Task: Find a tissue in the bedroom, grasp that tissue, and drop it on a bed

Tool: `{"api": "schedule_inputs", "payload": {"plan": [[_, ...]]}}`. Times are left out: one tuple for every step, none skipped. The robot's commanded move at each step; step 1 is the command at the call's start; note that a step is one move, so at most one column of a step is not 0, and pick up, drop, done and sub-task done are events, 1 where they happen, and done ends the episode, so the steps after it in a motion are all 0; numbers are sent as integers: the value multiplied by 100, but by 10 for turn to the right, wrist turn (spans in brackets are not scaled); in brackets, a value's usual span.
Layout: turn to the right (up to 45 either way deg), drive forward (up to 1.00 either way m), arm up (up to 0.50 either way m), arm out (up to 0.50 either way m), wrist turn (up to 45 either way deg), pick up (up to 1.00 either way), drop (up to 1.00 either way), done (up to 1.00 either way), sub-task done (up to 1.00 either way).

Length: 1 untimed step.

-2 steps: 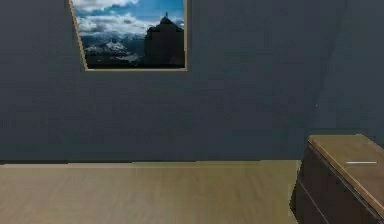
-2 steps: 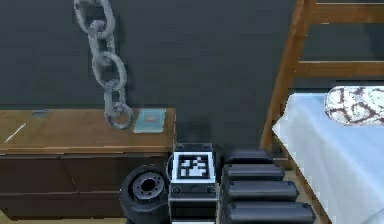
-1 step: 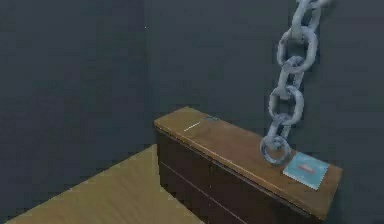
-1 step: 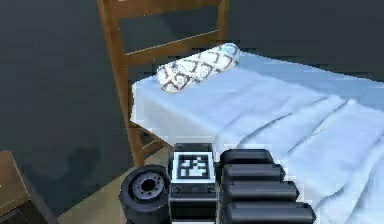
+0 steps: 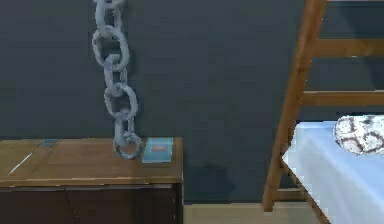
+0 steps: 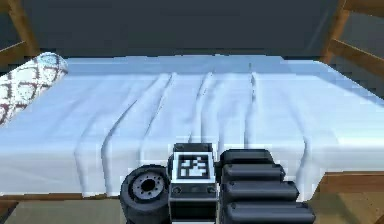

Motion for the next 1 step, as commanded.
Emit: {"api": "schedule_inputs", "payload": {"plan": [[450, 0, 0, 0, 0, 0, 0, 0, 0]]}}
